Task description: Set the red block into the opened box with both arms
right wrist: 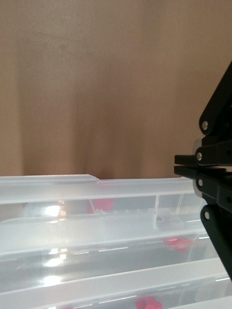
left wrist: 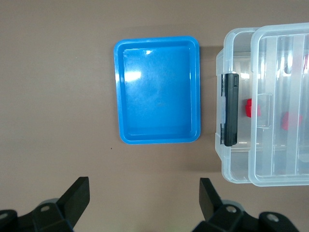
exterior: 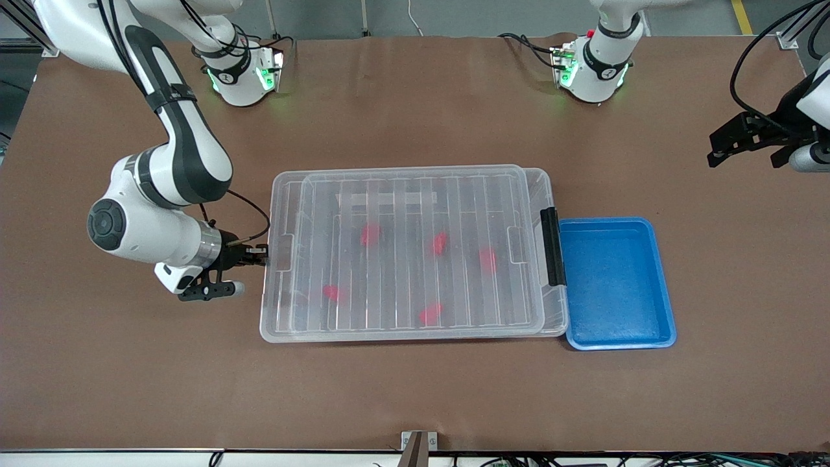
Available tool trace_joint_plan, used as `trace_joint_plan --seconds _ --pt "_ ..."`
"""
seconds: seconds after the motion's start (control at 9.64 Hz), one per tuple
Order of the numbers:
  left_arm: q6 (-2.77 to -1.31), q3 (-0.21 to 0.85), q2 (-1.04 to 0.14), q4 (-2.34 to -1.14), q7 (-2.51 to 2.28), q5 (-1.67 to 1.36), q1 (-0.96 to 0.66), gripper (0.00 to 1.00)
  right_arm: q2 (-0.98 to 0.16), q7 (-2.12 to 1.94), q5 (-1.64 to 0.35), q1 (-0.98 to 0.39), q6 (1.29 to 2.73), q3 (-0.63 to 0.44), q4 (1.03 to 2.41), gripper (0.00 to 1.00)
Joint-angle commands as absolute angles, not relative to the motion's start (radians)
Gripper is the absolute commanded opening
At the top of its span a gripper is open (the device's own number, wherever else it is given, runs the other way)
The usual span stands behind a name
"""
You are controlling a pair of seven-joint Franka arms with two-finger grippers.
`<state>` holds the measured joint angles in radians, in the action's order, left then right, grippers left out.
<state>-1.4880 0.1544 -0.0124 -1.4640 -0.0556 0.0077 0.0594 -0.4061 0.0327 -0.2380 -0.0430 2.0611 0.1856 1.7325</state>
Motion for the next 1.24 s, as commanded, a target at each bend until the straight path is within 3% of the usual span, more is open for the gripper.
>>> trace_joint_plan --seconds 0.0,0.41,0.62,0.73,0.83,1.14 --pt "-1.47 0.153 -0.017 -1.47 -0.035 0.008 0.063 1.0 -0.408 0.034 -0.242 0.003 2.021 0.192 1.7 0.99" --pt "-1.463 0.153 -0.017 -1.47 -0.035 0.008 0.063 1.0 -0.235 0.078 -0.021 0.02 1.945 0.049 1.661 1.0" --pt "-1.463 0.153 -0.017 -1.468 -0.035 0.008 0.061 1.0 -0.135 0.097 -0.002 0.055 1.902 -0.018 1.657 1.0" --pt "-1.463 0.153 -0.018 -1.468 -0.035 0.006 0.061 1.0 -0.097 0.098 0.0 0.057 1.849 -0.064 1.632 1.0" --pt "-1.463 0.153 -0.018 -1.468 -0.035 0.008 0.061 1.0 -0.048 0.13 -0.002 0.064 1.707 -0.08 1.594 1.0" --pt "-1.463 0.153 -0.018 -1.466 -0.034 0.008 0.063 1.0 0.018 0.148 -0.003 0.095 1.463 -0.087 1.469 1.0"
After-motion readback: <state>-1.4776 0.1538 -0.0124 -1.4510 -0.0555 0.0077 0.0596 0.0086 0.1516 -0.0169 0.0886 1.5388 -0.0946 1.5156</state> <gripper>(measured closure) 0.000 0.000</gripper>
